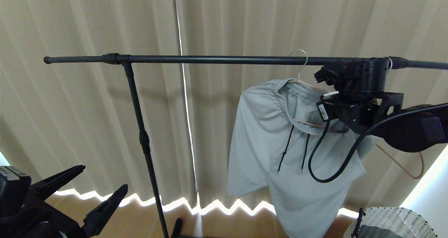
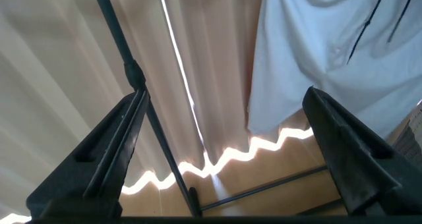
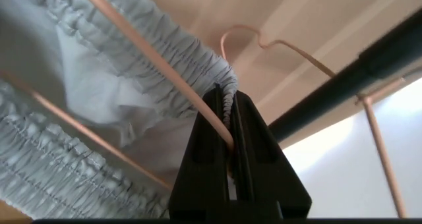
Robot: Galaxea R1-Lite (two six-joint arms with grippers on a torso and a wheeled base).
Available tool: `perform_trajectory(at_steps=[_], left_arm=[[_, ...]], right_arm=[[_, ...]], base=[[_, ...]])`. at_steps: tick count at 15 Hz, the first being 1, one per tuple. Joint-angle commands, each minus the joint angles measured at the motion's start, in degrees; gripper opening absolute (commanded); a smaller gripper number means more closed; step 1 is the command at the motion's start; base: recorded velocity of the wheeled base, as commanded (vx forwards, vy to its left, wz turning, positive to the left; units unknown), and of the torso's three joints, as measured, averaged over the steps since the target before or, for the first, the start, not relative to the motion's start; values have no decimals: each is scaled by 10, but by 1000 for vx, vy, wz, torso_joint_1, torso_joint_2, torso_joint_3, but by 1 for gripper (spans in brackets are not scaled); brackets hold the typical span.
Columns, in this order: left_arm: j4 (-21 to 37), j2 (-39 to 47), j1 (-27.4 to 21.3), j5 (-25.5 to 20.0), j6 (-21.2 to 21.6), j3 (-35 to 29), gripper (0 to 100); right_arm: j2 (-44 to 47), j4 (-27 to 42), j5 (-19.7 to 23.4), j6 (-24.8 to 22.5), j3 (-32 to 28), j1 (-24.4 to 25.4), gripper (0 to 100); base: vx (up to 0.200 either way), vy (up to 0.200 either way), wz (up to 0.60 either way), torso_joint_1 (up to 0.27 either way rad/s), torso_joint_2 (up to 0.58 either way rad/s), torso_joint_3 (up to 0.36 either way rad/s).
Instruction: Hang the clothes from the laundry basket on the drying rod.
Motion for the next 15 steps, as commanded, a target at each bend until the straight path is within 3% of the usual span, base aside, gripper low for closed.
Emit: perform_trajectory(at_steps=[1, 8, 13, 14, 15], left_arm=[[0, 1, 0, 0, 0, 0, 100], [0, 1, 0, 0, 0, 0, 100], [0, 1, 0, 0, 0, 2, 100], [0, 1, 0, 0, 0, 2, 100], [0, 1, 0, 0, 0, 2, 100]], right_arm=[[6, 0, 0, -3, -8, 7, 0], [42, 24, 0, -5, -61, 48, 0], [45, 24, 0, -4, -60, 57, 0], [44, 23, 1, -4, -59, 57, 100], [44, 23, 1, -4, -59, 57, 100]], base=[[0, 0, 0, 0, 0, 0], [0, 0, 0, 0, 0, 0], [0, 0, 0, 0, 0, 0], [0, 0, 0, 0, 0, 0], [0, 0, 0, 0, 0, 0]])
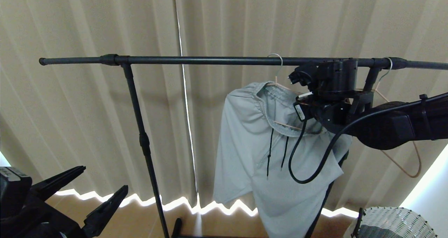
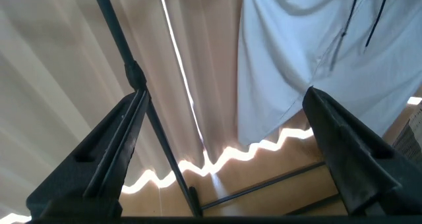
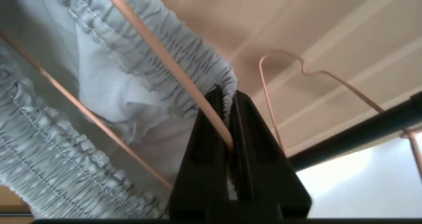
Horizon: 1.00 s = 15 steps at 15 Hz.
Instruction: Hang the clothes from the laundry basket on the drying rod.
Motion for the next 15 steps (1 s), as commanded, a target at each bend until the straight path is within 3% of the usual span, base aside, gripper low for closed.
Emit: perform_trajectory(at_steps=[1, 4, 11, 13, 15], left_arm=[[-1, 1, 2, 1, -1, -2, 100], [0, 1, 3, 1, -1, -1, 100], [-1, 1, 3, 1, -1, -1, 100], [0, 1, 2, 1, -1, 0, 100], [0, 1, 3, 1, -1, 1, 100]], right_arm=[[1, -5, 1, 4, 3, 0, 100], [0, -8, 10, 47, 6, 11, 100], [-2, -8, 116, 104, 7, 19, 100], [-16, -7, 168, 159, 8, 28, 100], [-35, -9, 177, 180, 22, 29, 100]], base=[[0, 0, 0, 0, 0, 0], [0, 0, 0, 0, 0, 0], [0, 0, 0, 0, 0, 0], [0, 0, 0, 0, 0, 0], [0, 0, 0, 0, 0, 0]])
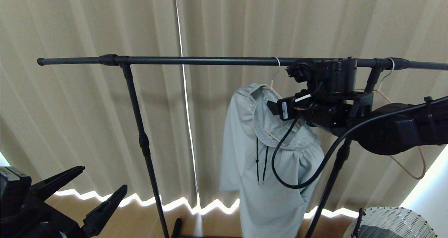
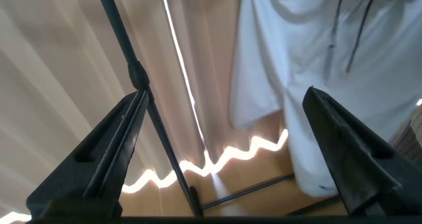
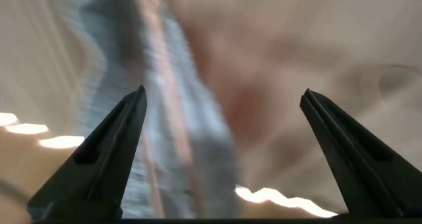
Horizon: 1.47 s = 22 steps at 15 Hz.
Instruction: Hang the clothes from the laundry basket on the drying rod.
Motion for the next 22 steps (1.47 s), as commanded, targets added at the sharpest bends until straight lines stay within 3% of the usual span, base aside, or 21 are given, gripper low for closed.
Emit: perform_trajectory(at_steps=[1, 8, 11, 14, 20, 22], left_arm=[[0, 1, 0, 0, 0, 0, 100], [3, 6, 0, 0, 1, 3, 100], [3, 14, 29, 0, 3, 9, 100], [2, 31, 49, 0, 2, 9, 100], [3, 25, 50, 0, 5, 9, 100], [3, 31, 50, 0, 5, 9, 100]], right_arm=[[-44, -12, 4, 17, 29, 3, 100], [-272, -40, 3, 18, 251, -5, 100], [-323, -40, 1, 11, 356, -34, 100], [-341, -40, 1, 8, 406, -69, 100], [-394, -40, -3, 4, 504, -75, 100], [-442, -40, -1, -27, 546, -75, 100]], base=[[0, 0, 0, 0, 0, 0], [0, 0, 0, 0, 0, 0], [0, 0, 0, 0, 0, 0], [0, 0, 0, 0, 0, 0], [0, 0, 0, 0, 0, 0], [0, 0, 0, 0, 0, 0]])
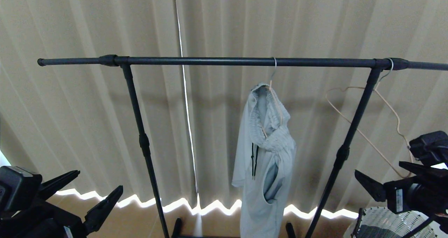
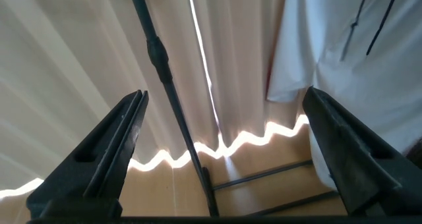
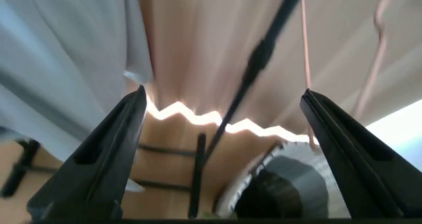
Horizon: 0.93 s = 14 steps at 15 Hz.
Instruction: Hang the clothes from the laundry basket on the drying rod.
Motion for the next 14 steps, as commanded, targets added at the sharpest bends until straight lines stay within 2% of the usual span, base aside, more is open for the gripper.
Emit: perform_trajectory(at_steps=[1, 2, 6, 9, 12, 14], left_arm=[[0, 5, 0, 0, -1, 0, 100], [1, 7, 1, 0, -1, 0, 100], [24, 1, 2, 0, 3, 0, 100], [30, -5, 17, 0, 16, 0, 100], [42, -50, 39, 0, 35, 0, 100], [83, -88, 55, 0, 47, 0, 100]], right_arm=[[-57, 0, 2, -34, 44, 0, 100], [-74, 0, 5, -54, 69, 0, 100], [-88, -1, 6, -52, 91, 0, 100], [-65, 0, 11, -53, 108, 0, 100], [-66, 1, 11, -53, 108, -2, 100], [-62, 2, 11, -53, 109, -2, 100]], base=[[0, 0, 0, 0, 0, 0], [0, 0, 0, 0, 0, 0], [0, 0, 0, 0, 0, 0], [0, 0, 0, 0, 0, 0], [0, 0, 0, 0, 0, 0], [0, 0, 0, 0, 0, 0]])
